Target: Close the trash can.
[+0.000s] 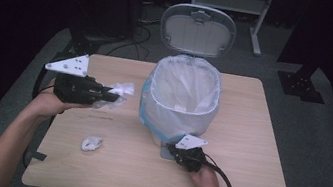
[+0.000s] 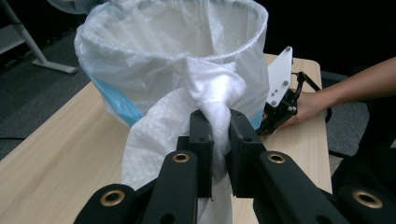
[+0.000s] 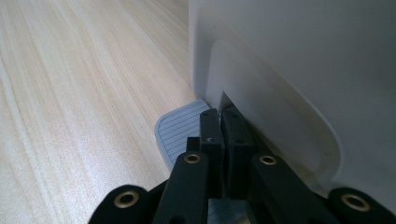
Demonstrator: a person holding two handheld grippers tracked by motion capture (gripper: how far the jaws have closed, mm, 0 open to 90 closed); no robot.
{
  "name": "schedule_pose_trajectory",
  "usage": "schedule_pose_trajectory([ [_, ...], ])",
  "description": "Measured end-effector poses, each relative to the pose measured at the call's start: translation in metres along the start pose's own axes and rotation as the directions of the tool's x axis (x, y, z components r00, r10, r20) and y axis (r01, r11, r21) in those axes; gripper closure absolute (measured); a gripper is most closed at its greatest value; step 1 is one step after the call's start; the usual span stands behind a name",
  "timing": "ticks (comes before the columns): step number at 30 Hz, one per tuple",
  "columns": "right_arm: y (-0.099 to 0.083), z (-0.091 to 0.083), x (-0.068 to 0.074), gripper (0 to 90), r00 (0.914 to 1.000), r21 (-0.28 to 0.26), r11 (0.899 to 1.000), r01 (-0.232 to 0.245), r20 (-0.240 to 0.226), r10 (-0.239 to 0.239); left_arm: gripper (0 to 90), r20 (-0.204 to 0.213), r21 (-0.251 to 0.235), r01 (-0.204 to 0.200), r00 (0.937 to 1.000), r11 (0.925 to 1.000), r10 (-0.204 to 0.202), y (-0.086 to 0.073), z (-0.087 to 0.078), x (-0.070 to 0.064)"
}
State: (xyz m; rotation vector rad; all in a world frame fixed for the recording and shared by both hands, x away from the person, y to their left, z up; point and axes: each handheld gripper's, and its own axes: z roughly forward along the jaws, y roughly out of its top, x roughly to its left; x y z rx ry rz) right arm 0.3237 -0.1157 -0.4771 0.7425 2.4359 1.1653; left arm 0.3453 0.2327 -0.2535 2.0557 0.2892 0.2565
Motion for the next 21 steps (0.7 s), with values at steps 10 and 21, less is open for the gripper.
schedule_pose_trajectory([
  [10, 0.000, 0.000, 0.001, 87.6, 1.0000, 0.001, 1.000, -0.009, 0.001, 0.009, 82.1, 0.007, 0.004, -0.010, 0.9999, 0.9999, 0.010, 0.014, 0.002, -0.002],
  [21, 0.000, 0.000, 0.000, 87.6, 1.0000, 0.001, 1.000, -0.005, 0.002, 0.005, 82.1, 0.017, 0.007, -0.012, 0.9998, 0.9999, 0.011, 0.035, 0.010, 0.000],
])
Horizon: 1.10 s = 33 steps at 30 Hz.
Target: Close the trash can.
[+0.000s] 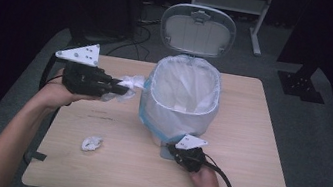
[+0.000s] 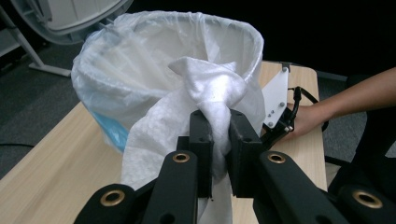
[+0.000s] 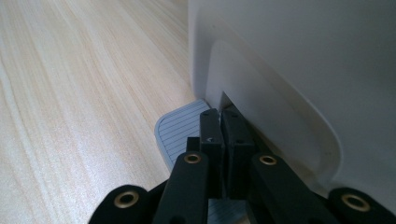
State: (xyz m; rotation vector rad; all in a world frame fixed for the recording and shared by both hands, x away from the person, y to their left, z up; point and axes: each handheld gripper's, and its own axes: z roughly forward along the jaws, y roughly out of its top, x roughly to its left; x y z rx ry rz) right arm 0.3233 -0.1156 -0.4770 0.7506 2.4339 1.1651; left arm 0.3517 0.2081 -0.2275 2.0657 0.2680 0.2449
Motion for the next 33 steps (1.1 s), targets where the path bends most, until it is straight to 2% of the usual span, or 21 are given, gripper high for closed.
schedule_pose_trajectory([
  [9, 0.000, 0.000, 0.000, 87.6, 1.0000, 0.001, 1.000, -0.002, 0.000, 0.002, 82.1, 0.002, 0.023, -0.015, 0.9999, 0.9996, 0.014, 0.017, 0.011, 0.001],
  [33, 0.000, 0.000, 0.000, 87.6, 1.0000, -0.001, 1.000, -0.001, -0.001, 0.001, 82.1, 0.022, 0.051, -0.023, 0.9995, 0.9984, 0.022, 0.043, 0.037, 0.004],
])
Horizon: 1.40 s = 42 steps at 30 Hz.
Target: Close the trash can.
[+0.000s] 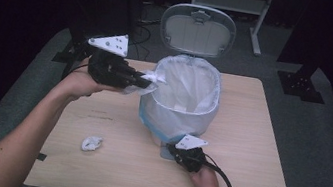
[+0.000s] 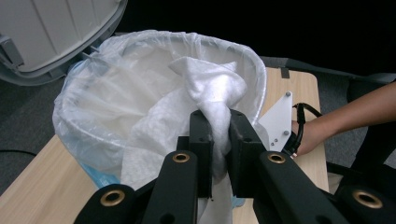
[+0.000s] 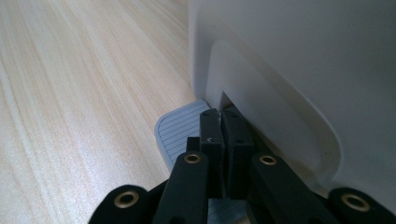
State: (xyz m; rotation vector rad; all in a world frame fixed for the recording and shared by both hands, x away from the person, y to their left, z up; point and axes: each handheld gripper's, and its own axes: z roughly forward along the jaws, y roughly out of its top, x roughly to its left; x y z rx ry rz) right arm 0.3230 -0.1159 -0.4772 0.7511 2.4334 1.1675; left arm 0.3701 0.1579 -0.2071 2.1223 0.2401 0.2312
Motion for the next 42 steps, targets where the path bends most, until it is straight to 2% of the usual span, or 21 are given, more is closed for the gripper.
schedule_pose_trajectory([
  [21, 0.000, 0.000, 0.000, 87.6, 1.0000, 0.000, 1.000, 0.004, 0.000, -0.004, 81.9, 0.015, 0.023, -0.002, 0.9999, 0.9997, 0.002, 0.023, 0.027, 0.006],
  [35, 0.000, 0.000, 0.000, 87.6, 1.0000, 0.000, 1.000, 0.002, -0.002, -0.002, 81.6, 0.014, 0.062, -0.012, 0.9998, 0.9980, 0.011, 0.033, 0.043, 0.009],
  [42, 0.000, 0.000, 0.000, 87.6, 1.0000, 0.000, 1.000, 0.002, -0.003, -0.002, 75.6, 0.005, 0.067, -0.001, 1.0000, 0.9978, 0.001, 0.037, 0.048, 0.010],
])
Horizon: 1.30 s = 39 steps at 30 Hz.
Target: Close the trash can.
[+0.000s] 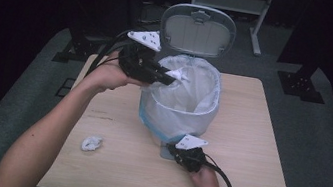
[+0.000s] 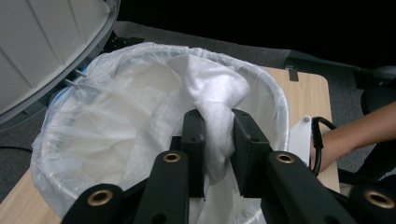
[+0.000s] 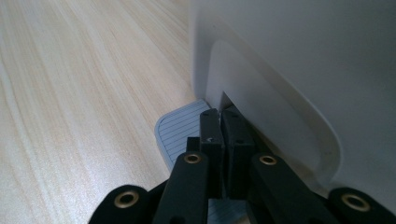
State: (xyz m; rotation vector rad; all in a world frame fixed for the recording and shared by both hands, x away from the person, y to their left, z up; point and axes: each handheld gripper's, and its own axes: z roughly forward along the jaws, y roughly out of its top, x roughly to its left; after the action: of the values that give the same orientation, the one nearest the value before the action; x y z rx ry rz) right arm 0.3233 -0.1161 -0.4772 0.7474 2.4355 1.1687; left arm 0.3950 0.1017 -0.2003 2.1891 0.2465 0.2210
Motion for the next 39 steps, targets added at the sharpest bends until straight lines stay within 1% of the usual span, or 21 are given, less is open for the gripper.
schedule_pose_trajectory([
  [1, 0.000, 0.000, 0.000, 87.6, 1.0000, 0.000, 1.000, 0.000, 0.000, 0.000, 74.8, 0.002, 0.001, 0.001, 1.0000, 1.0000, -0.001, 0.000, 0.001, 0.000],
  [4, 0.000, 0.000, 0.000, 87.6, 1.0000, 0.000, 1.000, 0.001, 0.001, -0.001, 68.1, 0.001, 0.006, 0.010, 0.9999, 0.9999, -0.011, 0.001, 0.002, 0.000],
  [12, 0.000, 0.000, 0.000, 87.6, 1.0000, 0.000, 1.000, 0.002, 0.003, -0.002, 59.4, 0.006, 0.009, 0.010, 0.9999, 0.9999, -0.010, 0.002, 0.004, -0.001],
  [18, 0.000, 0.000, 0.000, 87.6, 1.0000, -0.001, 1.000, 0.001, 0.003, -0.001, 57.8, 0.009, -0.001, 0.012, 0.9999, 0.9999, -0.012, 0.001, 0.002, -0.002],
  [24, 0.000, 0.000, 0.001, 87.6, 1.0000, 0.000, 1.000, 0.005, 0.006, -0.005, 57.6, 0.013, -0.010, 0.006, 0.9999, 0.9999, -0.006, -0.002, -0.004, -0.004],
  [30, 0.000, 0.000, 0.001, 87.6, 1.0000, 0.000, 1.000, 0.007, 0.007, -0.007, 56.9, 0.005, -0.014, 0.003, 1.0000, 0.9999, -0.003, -0.009, -0.013, -0.007],
  [32, 0.000, 0.000, 0.001, 87.6, 1.0000, 0.000, 1.000, 0.005, 0.006, -0.005, 56.9, 0.005, -0.023, 0.004, 1.0000, 0.9997, -0.004, -0.012, -0.016, -0.009],
  [35, 0.000, 0.000, 0.001, 87.6, 1.0000, 0.000, 1.000, 0.004, 0.006, -0.004, 56.7, 0.005, -0.023, -0.009, 0.9999, 0.9997, 0.009, -0.017, -0.021, -0.013],
  [39, 0.000, 0.000, 0.001, 87.6, 1.0000, 0.000, 1.000, 0.004, 0.005, -0.004, 55.5, -0.001, -0.029, -0.007, 1.0000, 0.9996, 0.007, -0.023, -0.027, -0.015],
])
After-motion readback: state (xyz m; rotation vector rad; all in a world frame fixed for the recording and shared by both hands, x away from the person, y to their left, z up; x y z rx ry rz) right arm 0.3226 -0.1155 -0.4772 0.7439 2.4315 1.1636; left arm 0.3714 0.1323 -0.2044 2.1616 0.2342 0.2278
